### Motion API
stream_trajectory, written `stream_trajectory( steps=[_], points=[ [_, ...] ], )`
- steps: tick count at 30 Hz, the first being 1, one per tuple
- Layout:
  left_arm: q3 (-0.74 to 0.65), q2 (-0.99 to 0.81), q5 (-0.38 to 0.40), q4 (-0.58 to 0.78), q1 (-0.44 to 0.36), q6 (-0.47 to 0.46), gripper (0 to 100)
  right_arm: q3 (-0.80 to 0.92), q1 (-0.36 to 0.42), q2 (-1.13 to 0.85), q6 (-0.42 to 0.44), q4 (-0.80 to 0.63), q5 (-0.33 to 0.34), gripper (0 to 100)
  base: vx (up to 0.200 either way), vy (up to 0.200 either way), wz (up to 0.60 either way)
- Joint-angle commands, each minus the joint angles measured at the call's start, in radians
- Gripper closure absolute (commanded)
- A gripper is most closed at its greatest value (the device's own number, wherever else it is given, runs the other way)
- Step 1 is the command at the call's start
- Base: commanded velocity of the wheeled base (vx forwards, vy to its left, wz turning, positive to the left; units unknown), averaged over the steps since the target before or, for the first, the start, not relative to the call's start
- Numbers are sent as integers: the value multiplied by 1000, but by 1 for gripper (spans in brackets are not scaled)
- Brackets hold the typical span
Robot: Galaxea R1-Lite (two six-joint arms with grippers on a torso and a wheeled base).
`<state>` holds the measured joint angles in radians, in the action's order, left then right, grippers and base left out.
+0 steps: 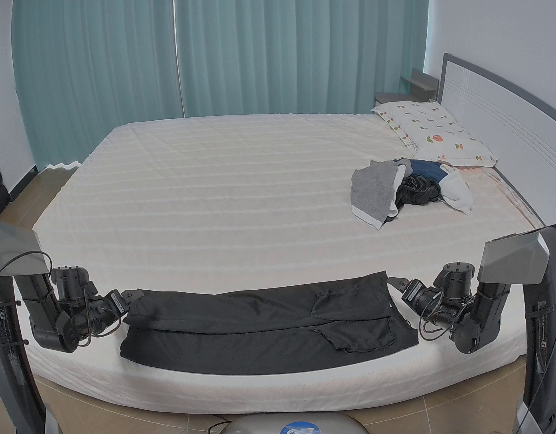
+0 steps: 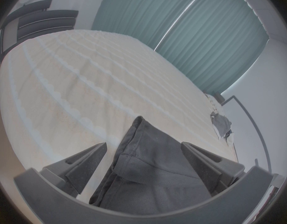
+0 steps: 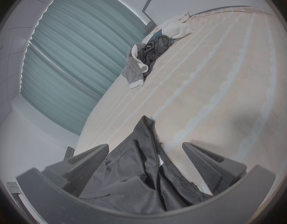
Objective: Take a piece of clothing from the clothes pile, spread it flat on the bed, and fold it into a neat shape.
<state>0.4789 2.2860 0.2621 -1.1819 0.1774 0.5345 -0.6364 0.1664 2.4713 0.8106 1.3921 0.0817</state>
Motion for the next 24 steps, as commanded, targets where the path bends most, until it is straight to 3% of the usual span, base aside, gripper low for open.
stream_trajectory(
  steps=[1, 5, 12, 21, 24],
  points=[
    [175, -66, -4, 194, -30, -122, 0, 3, 15, 20, -1, -1, 1, 0, 0, 0, 0],
    [204, -63, -7, 314, -55, -148, 0, 1, 16, 23, -1, -2, 3, 0, 0, 0, 0],
    [216, 3, -37, 315, -64, -228, 0, 4, 25, 32, -2, -4, 3, 0, 0, 0, 0],
    [217, 35, -43, 314, -65, -246, 0, 9, 36, 35, -4, -5, 3, 0, 0, 0, 0],
    [217, 35, -78, 320, -62, -284, 0, 6, 36, 37, -5, -12, 4, 0, 0, 0, 0]
  ],
)
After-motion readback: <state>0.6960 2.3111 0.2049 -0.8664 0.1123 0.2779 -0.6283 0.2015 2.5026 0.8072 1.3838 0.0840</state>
